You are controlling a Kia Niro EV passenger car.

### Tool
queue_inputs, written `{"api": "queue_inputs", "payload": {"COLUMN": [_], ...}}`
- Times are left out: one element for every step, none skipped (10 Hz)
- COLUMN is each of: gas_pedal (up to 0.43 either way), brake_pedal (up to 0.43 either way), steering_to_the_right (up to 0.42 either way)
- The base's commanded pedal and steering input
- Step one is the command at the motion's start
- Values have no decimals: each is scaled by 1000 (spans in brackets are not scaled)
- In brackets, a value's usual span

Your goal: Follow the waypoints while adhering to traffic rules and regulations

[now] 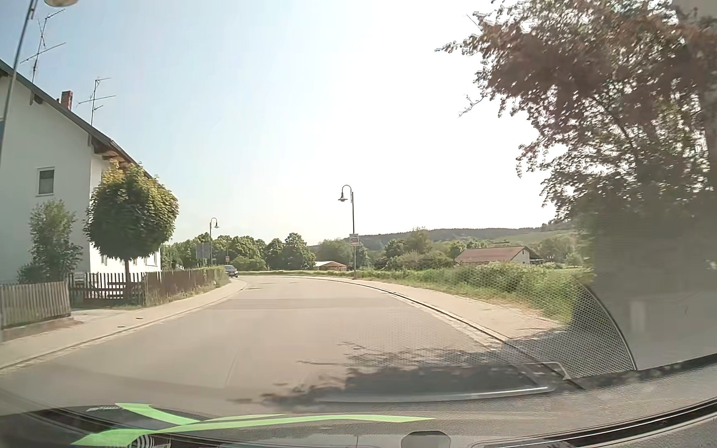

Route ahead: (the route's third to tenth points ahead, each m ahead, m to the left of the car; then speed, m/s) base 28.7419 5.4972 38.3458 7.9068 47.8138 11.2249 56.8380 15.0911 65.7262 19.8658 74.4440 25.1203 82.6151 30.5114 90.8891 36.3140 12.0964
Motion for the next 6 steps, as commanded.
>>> {"api": "queue_inputs", "payload": {"gas_pedal": [87, 87, 87, 87, 0, 0], "brake_pedal": [0, 0, 0, 0, 0, 0], "steering_to_the_right": [-46, -47, -45, -41, -38, -38]}}
